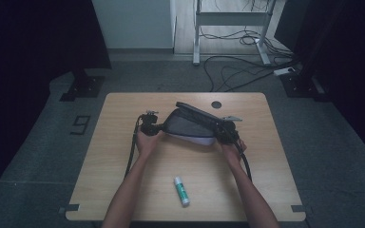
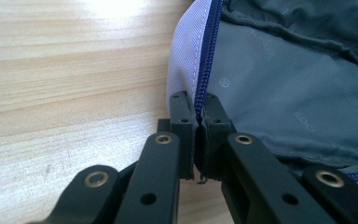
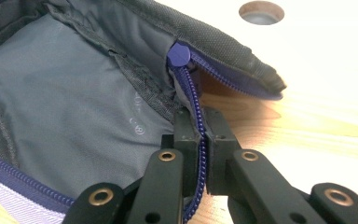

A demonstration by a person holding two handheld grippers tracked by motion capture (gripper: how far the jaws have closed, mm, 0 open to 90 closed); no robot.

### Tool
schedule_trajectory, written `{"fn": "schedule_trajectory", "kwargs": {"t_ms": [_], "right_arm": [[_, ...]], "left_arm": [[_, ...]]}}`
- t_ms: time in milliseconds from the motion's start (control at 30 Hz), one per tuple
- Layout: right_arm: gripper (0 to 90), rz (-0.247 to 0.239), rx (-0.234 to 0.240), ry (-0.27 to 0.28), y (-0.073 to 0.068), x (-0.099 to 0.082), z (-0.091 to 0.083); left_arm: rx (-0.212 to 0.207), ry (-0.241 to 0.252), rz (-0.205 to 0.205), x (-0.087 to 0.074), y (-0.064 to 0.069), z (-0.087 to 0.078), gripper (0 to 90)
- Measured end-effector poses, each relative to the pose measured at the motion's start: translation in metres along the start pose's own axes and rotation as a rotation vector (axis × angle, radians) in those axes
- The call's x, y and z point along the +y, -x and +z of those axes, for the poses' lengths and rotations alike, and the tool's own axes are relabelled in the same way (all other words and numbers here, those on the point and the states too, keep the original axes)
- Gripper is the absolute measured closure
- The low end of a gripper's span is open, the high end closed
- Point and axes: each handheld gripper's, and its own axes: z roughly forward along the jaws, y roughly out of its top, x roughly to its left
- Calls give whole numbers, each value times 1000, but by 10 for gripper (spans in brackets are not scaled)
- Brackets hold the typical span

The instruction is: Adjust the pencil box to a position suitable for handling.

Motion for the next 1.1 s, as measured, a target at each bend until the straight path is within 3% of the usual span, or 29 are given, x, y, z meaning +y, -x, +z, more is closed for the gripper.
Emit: {"fn": "schedule_trajectory", "kwargs": {"t_ms": [300, 667, 1100], "right_arm": [[848, -27, 13, 60, -8, -1, -22], [847, -66, 20, 96, -20, 3, -46], [846, -100, 67, 130, -36, -18, -71]], "left_arm": [[-33, 57, 23, -5, 4, -25, 862], [-45, 79, 46, -10, 9, -53, 863], [-83, 120, 68, -40, 11, -86, 862]]}}
